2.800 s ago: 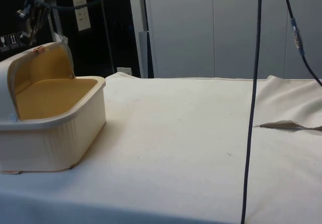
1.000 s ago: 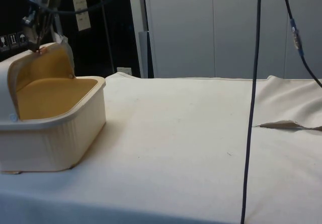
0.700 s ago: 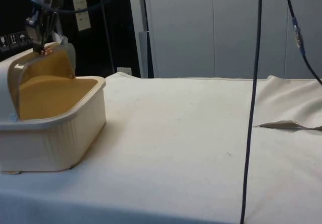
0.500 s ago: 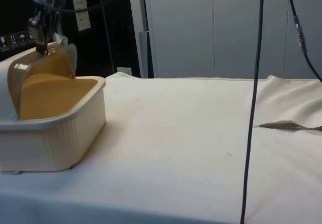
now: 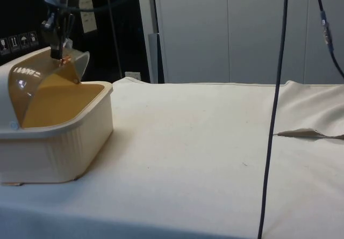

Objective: Open the lid, then close it.

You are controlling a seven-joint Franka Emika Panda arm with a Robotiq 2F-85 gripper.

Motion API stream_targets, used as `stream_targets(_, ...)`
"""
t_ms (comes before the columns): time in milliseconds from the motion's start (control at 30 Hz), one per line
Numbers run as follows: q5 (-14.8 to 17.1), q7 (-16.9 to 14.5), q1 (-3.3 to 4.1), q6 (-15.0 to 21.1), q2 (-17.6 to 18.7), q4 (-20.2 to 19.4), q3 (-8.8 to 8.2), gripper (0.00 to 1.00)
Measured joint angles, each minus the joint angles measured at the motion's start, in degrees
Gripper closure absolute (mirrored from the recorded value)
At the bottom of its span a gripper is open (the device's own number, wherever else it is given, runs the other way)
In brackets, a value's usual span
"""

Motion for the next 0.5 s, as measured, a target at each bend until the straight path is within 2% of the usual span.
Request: stream_targets(500, 0.00, -1.66, 0.00, -6.25, -0.23, -0.46, 0.40, 1.00)
